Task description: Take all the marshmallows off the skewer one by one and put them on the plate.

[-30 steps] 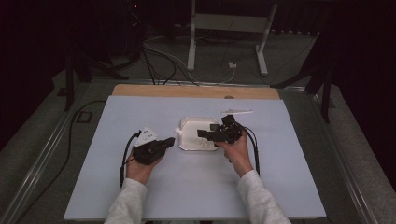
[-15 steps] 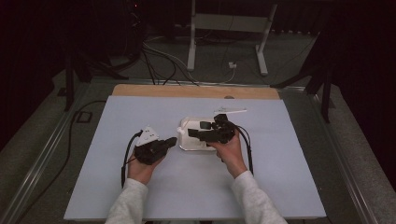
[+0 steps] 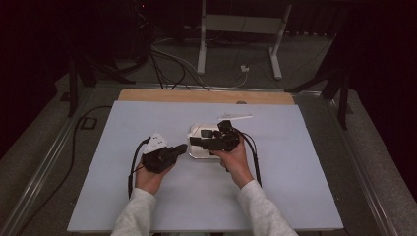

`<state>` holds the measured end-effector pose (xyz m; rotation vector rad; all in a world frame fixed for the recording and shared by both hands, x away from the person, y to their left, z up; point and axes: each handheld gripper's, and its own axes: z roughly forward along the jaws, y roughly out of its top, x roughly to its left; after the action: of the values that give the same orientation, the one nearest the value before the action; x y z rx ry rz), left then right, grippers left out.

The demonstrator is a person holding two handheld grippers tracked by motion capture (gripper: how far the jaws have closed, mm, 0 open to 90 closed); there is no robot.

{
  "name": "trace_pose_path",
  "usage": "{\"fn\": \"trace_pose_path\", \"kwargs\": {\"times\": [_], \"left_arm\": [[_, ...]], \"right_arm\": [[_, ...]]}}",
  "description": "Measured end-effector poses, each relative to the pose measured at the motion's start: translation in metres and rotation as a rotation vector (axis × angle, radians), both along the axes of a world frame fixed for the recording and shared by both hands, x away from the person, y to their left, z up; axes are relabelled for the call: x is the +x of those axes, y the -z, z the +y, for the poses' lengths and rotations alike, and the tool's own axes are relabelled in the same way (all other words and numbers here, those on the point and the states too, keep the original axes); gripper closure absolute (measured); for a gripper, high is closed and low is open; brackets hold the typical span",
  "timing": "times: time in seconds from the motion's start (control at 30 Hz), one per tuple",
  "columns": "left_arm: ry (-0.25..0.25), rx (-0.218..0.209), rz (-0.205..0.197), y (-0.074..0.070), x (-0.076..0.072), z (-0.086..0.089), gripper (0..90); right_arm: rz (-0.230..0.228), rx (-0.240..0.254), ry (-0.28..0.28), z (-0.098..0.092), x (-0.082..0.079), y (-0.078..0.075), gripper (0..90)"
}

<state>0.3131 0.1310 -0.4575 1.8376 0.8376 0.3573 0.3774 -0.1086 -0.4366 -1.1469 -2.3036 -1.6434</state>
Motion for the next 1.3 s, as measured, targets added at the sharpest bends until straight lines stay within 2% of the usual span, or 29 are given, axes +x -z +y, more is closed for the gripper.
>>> {"fn": "trace_pose_path", "kwargs": {"times": [0.1,0.4,0.5,0.73,0.87,1.1,1.17,1.23,1.3], "left_arm": [[0.002,-0.003,-0.002,-0.001,-0.001,0.000,90.0],[0.006,-0.004,-0.012,-0.003,-0.002,-0.002,90.0],[0.011,-0.002,-0.012,-0.002,-0.002,-0.003,90.0],[0.016,-0.001,-0.013,-0.002,-0.002,-0.004,90.0],[0.017,0.000,-0.014,-0.002,-0.002,-0.004,90.0],[0.024,0.007,-0.018,-0.001,-0.002,-0.005,90.0],[0.027,0.033,-0.017,0.001,-0.003,-0.005,90.0],[0.035,0.015,-0.006,0.003,-0.002,-0.004,90.0],[0.042,0.022,-0.007,0.004,-0.002,-0.005,90.0]], "right_arm": [[0.006,0.013,-0.013,0.001,0.000,0.001,32.6],[0.009,0.008,-0.036,0.007,-0.003,0.004,40.8],[0.020,0.019,-0.028,0.008,-0.002,0.005,47.0],[0.067,0.052,-0.042,0.008,0.000,0.007,71.1],[0.071,0.056,-0.042,0.008,-0.001,0.007,74.3],[0.051,0.061,-0.029,0.006,-0.002,0.004,78.8],[0.044,0.064,-0.007,0.004,-0.002,0.003,79.7],[0.042,0.088,0.032,-0.003,0.000,0.000,80.3],[0.043,0.098,0.036,-0.010,0.002,-0.003,80.4]]}}
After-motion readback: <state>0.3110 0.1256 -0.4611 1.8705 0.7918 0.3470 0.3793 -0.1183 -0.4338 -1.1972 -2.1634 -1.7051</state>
